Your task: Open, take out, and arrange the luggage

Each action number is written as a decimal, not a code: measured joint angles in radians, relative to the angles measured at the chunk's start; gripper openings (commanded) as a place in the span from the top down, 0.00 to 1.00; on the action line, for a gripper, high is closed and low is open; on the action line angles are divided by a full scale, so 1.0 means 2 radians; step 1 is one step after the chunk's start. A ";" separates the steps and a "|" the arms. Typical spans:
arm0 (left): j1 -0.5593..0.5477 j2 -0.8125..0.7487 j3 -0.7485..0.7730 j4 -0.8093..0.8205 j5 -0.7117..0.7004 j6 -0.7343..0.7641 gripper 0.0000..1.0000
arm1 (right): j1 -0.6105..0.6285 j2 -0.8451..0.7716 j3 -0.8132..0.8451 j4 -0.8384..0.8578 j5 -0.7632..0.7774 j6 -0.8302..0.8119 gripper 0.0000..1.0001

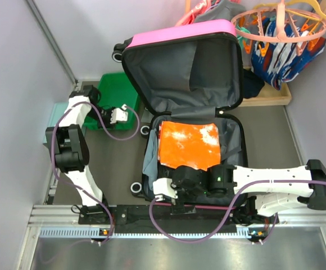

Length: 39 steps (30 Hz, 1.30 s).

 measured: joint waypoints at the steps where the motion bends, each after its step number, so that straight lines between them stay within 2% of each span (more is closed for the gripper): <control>1: 0.000 -0.006 0.002 -0.010 0.006 -0.003 1.00 | 0.000 0.000 0.000 0.000 0.000 0.000 0.01; 5: -0.003 -0.041 -0.010 -0.061 0.022 -0.004 1.00 | 0.000 0.000 0.000 0.001 0.002 0.000 0.01; 11: -0.012 -0.133 -0.106 -0.098 0.023 -0.020 1.00 | 0.000 -0.001 0.000 0.003 0.004 -0.001 0.01; 21: -0.016 -0.267 -0.275 -0.083 -0.011 -0.090 1.00 | -0.001 -0.010 0.001 0.007 0.008 -0.010 0.01; 25: -0.017 -0.296 -0.312 -0.078 -0.026 -0.109 1.00 | -0.002 -0.010 0.006 0.010 0.018 -0.012 0.01; 27: -0.017 -0.297 -0.323 -0.070 -0.027 -0.114 0.86 | -0.003 -0.012 0.008 0.016 0.027 -0.012 0.01; 28: -0.017 -0.297 -0.327 -0.066 -0.028 -0.116 0.74 | -0.005 -0.012 0.010 0.017 0.033 -0.011 0.01; 29: -0.017 -0.297 -0.332 -0.060 -0.029 -0.118 0.57 | -0.007 -0.012 0.012 0.020 0.037 -0.009 0.01; 31: -0.017 -0.297 -0.336 -0.055 -0.031 -0.122 0.45 | -0.017 -0.012 0.017 0.025 0.049 -0.001 0.01; 34: -0.017 -0.299 -0.340 -0.059 -0.025 -0.142 0.36 | -0.047 -0.012 0.021 0.035 0.067 0.016 0.01; 39: -0.017 -0.322 -0.339 -0.057 -0.017 -0.173 0.36 | -0.150 -0.015 0.022 0.049 0.080 0.078 0.01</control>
